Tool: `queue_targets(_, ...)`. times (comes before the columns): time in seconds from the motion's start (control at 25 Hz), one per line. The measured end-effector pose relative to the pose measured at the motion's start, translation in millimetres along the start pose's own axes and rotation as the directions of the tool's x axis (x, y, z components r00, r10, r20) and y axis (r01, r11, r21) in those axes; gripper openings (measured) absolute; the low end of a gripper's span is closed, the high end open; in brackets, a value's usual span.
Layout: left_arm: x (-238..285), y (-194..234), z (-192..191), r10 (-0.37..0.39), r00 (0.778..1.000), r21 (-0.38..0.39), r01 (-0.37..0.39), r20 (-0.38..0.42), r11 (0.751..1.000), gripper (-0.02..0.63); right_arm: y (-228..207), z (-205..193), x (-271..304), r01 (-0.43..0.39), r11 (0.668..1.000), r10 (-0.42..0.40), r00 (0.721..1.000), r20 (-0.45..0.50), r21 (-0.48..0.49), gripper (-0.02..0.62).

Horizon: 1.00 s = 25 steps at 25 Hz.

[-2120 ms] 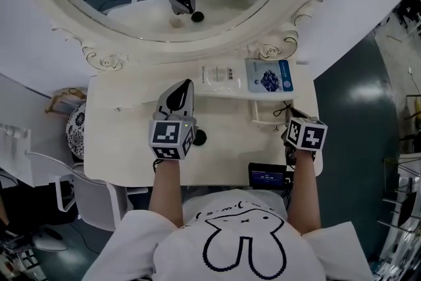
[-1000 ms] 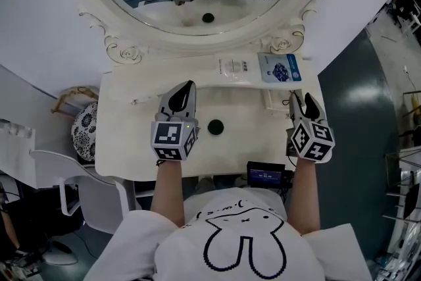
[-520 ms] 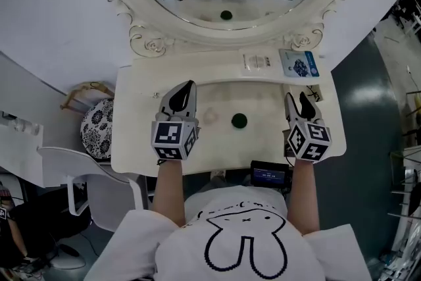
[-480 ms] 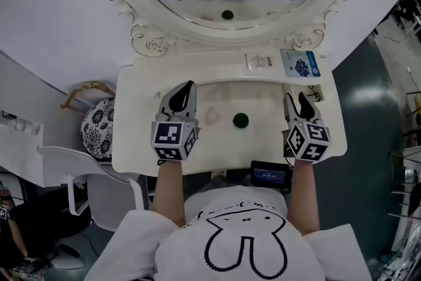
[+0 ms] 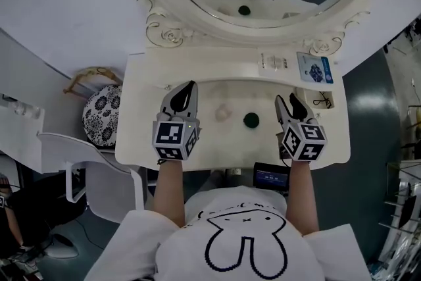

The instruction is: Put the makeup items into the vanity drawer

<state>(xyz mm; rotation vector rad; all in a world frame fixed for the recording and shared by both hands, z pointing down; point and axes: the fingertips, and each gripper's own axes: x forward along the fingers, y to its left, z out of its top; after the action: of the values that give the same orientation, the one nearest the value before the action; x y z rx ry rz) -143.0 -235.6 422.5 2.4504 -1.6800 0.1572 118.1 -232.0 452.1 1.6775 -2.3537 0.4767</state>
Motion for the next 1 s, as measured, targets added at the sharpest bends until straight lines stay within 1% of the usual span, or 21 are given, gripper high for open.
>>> queue_targets(0.2, -4.7, 9.3, -6.6, 0.042, 0.999, -0.010, -0.042, -0.014, 0.999, 0.021, 12.6, -11.6, 17.0, -0.068, 0.998, 0.068, 0.996, -0.056, -0.008, 0.170)
queue_targets(0.36, -19.5, 25.1, -22.2, 0.107, 0.993, -0.036, -0.109, -0.045, 0.993, 0.021, 25.1, -28.8, 29.5, -0.124, 0.992, 0.122, 0.985, -0.119, -0.004, 0.170)
queue_targets(0.52, -40.4, 45.4, -41.9, 0.180, 0.980, -0.059, -0.185, -0.082, 0.981, 0.021, 39.7, -54.8, 40.2, -0.174, 0.985, 0.169, 0.963, -0.208, -0.006, 0.169)
queue_targets(0.68, -60.8, 59.0, -62.3, 0.236, 0.964, -0.082, -0.247, -0.122, 0.966, 0.021, 55.6, -83.6, 44.6, -0.223, 0.975, 0.210, 0.933, -0.293, -0.011, 0.170)
queue_targets(0.8, -74.2, 63.1, -73.4, 0.259, 0.956, -0.097, -0.273, -0.140, 0.957, 0.021, 66.0, -102.5, 46.1, -0.240, 0.971, 0.218, 0.911, -0.349, -0.020, 0.170)
queue_targets(1.0, -90.2, 66.1, -87.0, 0.279, 0.947, -0.110, -0.298, -0.161, 0.948, 0.021, 68.2, -133.9, 44.3, -0.227, 0.970, 0.165, 0.878, -0.448, -0.087, 0.174)
